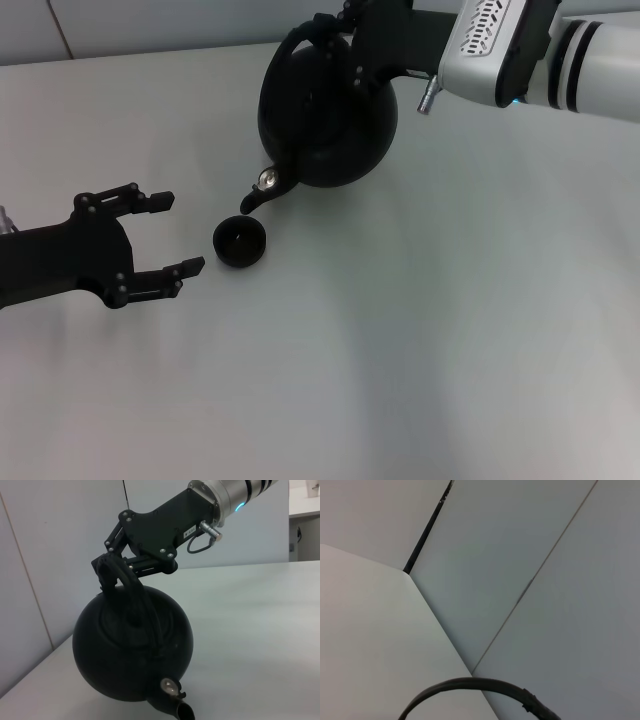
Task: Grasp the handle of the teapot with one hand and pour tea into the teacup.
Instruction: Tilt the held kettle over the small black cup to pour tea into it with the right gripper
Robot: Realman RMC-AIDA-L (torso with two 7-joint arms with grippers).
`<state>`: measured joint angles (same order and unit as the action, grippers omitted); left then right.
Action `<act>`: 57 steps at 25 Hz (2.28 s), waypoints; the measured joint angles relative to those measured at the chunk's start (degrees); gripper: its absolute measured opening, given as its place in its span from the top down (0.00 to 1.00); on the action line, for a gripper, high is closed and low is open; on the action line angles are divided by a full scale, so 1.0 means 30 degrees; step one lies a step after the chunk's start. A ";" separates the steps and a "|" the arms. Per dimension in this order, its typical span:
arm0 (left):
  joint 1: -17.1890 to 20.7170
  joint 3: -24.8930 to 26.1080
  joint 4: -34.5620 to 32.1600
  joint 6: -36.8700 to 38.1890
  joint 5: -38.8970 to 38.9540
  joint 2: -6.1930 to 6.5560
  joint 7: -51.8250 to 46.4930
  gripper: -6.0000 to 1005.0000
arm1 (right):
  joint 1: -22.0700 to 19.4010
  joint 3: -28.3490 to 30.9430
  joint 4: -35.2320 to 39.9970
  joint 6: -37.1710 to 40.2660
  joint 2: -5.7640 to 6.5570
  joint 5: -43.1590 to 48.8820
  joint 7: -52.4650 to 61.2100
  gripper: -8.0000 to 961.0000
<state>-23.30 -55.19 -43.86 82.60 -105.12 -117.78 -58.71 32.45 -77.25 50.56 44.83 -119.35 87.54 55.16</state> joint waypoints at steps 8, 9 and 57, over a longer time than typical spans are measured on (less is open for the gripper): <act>0.0005 0.0000 0.0001 -0.0080 0.0000 0.0005 0.0000 0.20 | 0.0007 -0.0079 0.0184 -0.0002 0.0001 0.0027 -0.0099 0.89; 0.0005 0.0001 0.0001 -0.0132 0.0000 0.0003 0.0000 0.20 | 0.0007 -0.0123 0.0195 -0.0002 0.0001 0.0064 -0.0162 0.89; 0.0094 -0.0027 0.0001 -0.0469 0.0001 -0.0026 0.0263 0.20 | -0.0250 -0.2226 0.1401 -0.1461 -0.0017 0.0739 -0.0672 0.90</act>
<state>-23.02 -55.27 -43.86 81.20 -105.11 -117.86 -57.92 31.70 -83.93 54.76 40.44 -119.41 89.76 53.15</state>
